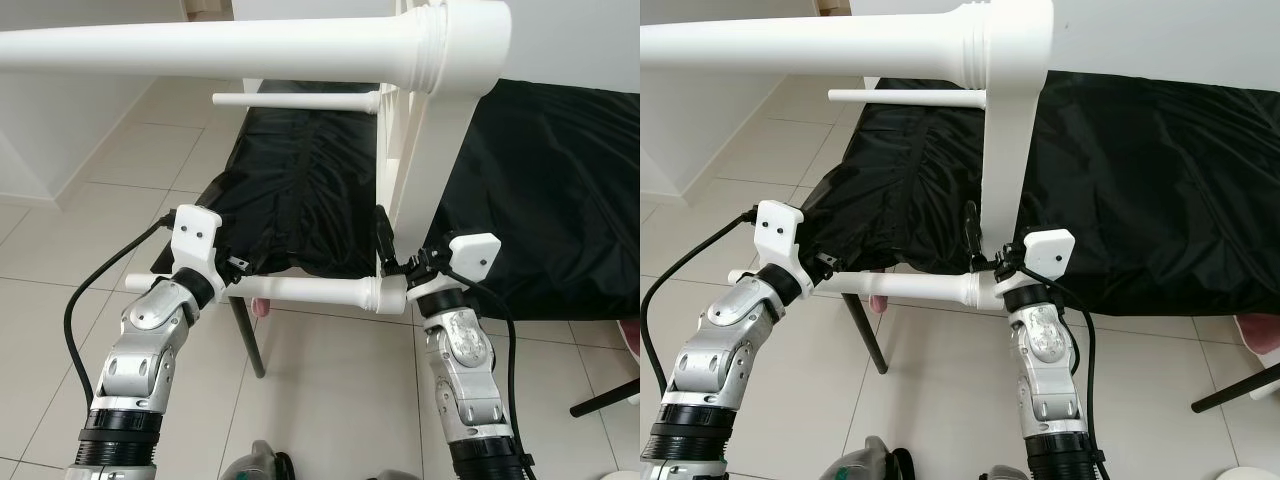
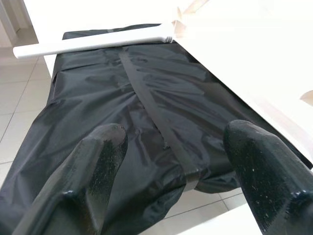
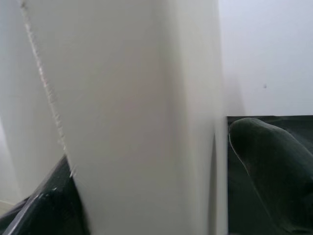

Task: Building children table

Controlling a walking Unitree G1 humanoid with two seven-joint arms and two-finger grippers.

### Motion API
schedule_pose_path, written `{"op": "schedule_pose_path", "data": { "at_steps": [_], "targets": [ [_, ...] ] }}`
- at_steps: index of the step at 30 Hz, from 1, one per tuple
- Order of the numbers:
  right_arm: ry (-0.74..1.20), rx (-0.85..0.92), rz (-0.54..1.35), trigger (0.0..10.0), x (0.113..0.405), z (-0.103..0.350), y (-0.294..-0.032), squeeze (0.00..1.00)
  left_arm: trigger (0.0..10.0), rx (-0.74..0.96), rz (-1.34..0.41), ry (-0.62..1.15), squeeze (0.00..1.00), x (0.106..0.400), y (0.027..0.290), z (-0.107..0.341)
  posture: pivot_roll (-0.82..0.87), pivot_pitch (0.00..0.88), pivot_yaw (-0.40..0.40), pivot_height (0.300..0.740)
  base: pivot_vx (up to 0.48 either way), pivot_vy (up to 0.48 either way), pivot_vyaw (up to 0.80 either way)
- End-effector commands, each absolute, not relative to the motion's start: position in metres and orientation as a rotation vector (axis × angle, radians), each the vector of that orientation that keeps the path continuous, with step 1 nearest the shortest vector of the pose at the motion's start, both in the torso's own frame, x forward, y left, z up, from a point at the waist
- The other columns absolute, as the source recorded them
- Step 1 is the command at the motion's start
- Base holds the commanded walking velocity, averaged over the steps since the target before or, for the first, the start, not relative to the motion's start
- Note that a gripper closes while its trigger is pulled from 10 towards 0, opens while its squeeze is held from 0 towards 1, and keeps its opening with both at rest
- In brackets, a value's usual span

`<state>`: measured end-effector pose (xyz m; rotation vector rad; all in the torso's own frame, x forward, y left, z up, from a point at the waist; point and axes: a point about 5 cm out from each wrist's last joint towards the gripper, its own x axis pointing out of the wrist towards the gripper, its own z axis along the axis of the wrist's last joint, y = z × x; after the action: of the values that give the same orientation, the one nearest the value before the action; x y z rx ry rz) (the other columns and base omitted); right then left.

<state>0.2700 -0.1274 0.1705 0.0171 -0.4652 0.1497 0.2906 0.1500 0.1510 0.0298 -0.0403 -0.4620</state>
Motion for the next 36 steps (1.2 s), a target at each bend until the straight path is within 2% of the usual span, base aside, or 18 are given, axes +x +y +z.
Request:
{"op": "schedule_pose_path", "data": {
  "at_steps": [1,11,14,26,27,28,36],
  "targets": [
    [-0.473,0.016,0.100,10.0,0.272,0.177,-0.131,0.00,10.0,0.024,-0.446,-0.030,0.00,0.288,0.150,0.149,0.01,0.003,0.026,0.740,0.000,0.000,0.00],
    [-0.398,0.030,0.000,10.0,0.279,0.172,-0.138,0.00,10.0,0.019,-0.450,-0.022,0.00,0.282,0.146,0.146,0.01,0.001,0.005,0.740,0.000,0.000,0.00],
    [-0.334,0.053,-0.113,10.0,0.287,0.170,-0.148,0.00,10.0,0.010,-0.444,-0.021,0.00,0.278,0.145,0.144,0.02,0.000,-0.014,0.740,0.000,0.000,0.00],
    [-0.322,0.036,-0.121,10.0,0.292,0.175,-0.149,0.00,10.0,-0.001,-0.436,-0.018,0.00,0.275,0.143,0.142,0.02,0.000,-0.030,0.740,0.000,0.000,0.00],
    [-0.318,0.030,-0.123,3.4,0.292,0.176,-0.149,0.00,10.0,-0.002,-0.435,-0.018,0.00,0.275,0.143,0.142,0.02,0.000,-0.032,0.740,0.000,0.000,0.00],
    [-0.310,0.022,-0.127,0.0,0.293,0.176,-0.150,0.00,10.0,-0.003,-0.433,-0.019,0.00,0.275,0.142,0.142,0.02,0.001,-0.033,0.740,0.000,0.000,0.00],
    [-0.316,-0.024,-0.181,0.0,0.295,0.179,-0.162,0.00,10.0,-0.002,-0.426,-0.021,0.00,0.273,0.142,0.142,0.01,0.004,-0.036,0.740,0.000,0.000,0.00]
  ]
}}
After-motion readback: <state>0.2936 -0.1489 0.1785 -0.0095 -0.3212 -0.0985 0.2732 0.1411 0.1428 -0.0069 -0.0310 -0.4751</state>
